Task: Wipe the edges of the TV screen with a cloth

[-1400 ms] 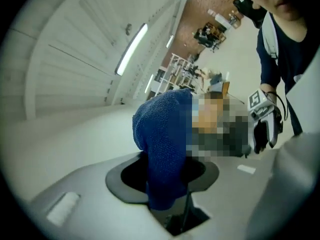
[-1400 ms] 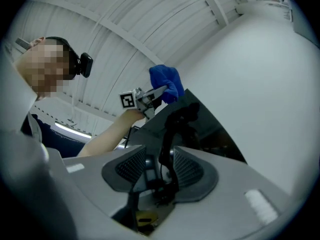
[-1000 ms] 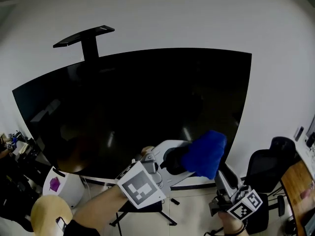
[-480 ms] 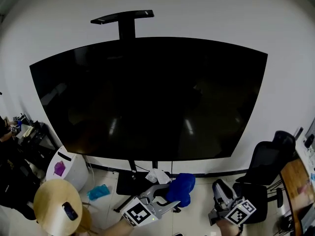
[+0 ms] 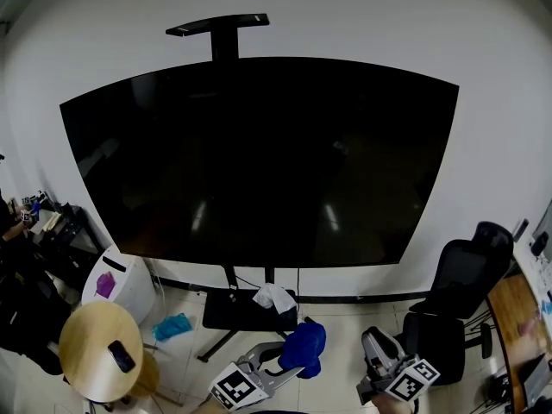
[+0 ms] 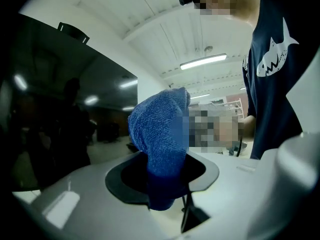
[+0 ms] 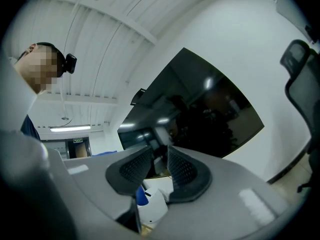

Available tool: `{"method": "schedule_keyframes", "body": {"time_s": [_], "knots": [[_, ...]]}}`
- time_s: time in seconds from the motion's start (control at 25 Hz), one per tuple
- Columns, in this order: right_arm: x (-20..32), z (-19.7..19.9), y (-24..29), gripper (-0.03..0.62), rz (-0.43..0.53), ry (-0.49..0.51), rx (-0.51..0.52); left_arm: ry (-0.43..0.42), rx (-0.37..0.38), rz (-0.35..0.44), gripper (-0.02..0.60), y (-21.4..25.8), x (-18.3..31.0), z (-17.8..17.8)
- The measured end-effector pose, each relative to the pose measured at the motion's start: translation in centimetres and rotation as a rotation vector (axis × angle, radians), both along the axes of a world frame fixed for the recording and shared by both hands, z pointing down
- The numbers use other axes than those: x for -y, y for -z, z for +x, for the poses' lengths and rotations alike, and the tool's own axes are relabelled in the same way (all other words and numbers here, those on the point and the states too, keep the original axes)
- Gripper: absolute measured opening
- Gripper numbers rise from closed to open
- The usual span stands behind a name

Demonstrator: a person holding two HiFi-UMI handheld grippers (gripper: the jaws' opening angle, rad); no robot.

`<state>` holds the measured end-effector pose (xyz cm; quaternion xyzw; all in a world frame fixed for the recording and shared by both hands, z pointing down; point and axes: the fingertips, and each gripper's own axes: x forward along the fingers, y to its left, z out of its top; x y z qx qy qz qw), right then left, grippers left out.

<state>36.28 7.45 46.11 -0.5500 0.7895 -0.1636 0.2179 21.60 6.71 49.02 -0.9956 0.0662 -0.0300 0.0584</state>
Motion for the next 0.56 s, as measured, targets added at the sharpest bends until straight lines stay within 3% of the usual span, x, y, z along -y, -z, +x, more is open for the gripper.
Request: {"method": "schedule_keyframes", "body": {"time_s": [0.2, 0.56], "knots": [[-2.3, 1.0, 1.1, 0.112, 0.019, 0.086, -0.026, 0.068, -0.014, -0.046, 0.146, -0.3, -2.0, 1.7], [-6.0, 7.2, -1.8, 0.110, -0.038, 0.094, 0.008, 0.065, -0.028, -0.081, 0.146, -0.4, -6.1, 7.5]]}}
